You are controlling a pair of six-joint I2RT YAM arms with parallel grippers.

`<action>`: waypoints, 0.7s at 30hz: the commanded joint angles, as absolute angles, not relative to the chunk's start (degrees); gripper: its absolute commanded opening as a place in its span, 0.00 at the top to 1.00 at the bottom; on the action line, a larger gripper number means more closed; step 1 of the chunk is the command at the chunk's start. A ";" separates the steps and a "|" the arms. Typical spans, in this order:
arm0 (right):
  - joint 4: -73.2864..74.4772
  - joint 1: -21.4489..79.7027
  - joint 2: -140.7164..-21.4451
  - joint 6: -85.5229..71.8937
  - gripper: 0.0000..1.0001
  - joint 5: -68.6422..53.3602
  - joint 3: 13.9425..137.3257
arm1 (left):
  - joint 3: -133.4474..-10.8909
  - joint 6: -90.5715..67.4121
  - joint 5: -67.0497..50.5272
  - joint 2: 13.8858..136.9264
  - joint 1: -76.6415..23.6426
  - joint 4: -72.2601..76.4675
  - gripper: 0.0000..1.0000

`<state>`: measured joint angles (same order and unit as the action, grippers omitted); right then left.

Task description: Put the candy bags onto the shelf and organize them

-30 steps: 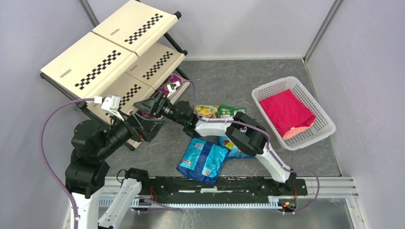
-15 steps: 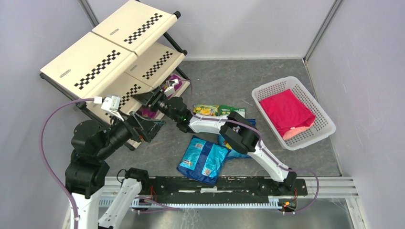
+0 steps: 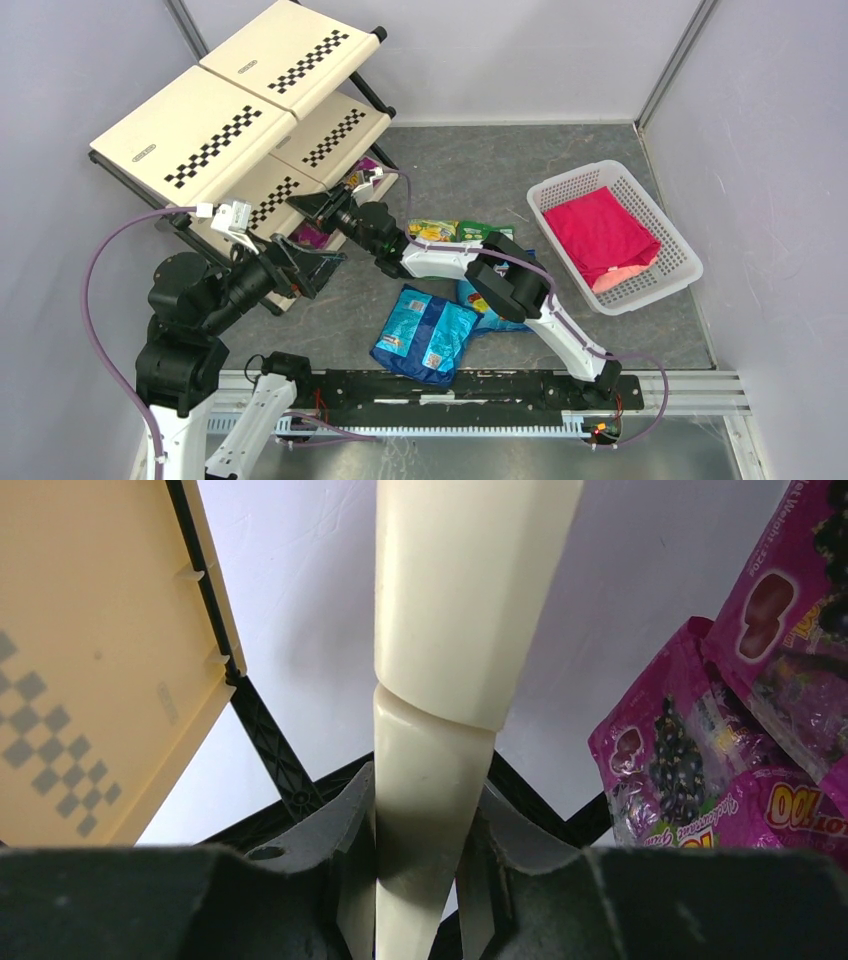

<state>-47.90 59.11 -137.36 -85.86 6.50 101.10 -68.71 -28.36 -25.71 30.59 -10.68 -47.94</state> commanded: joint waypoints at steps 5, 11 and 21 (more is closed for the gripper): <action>-47.80 56.27 -130.37 -81.84 1.00 10.73 100.99 | -70.36 -31.23 -25.02 32.20 -10.46 -47.81 0.01; -46.44 55.99 -128.50 -81.74 1.00 10.24 100.13 | -69.35 -31.46 -26.79 33.55 -10.46 -46.49 0.01; -48.62 55.29 -122.55 -80.29 1.00 11.09 92.26 | -70.19 -30.44 -26.53 34.51 -10.46 -46.45 0.01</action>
<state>-42.13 57.89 -130.96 -85.60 5.50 95.09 -68.73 -29.47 -25.78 33.98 -10.68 -47.92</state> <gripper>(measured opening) 0.341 0.992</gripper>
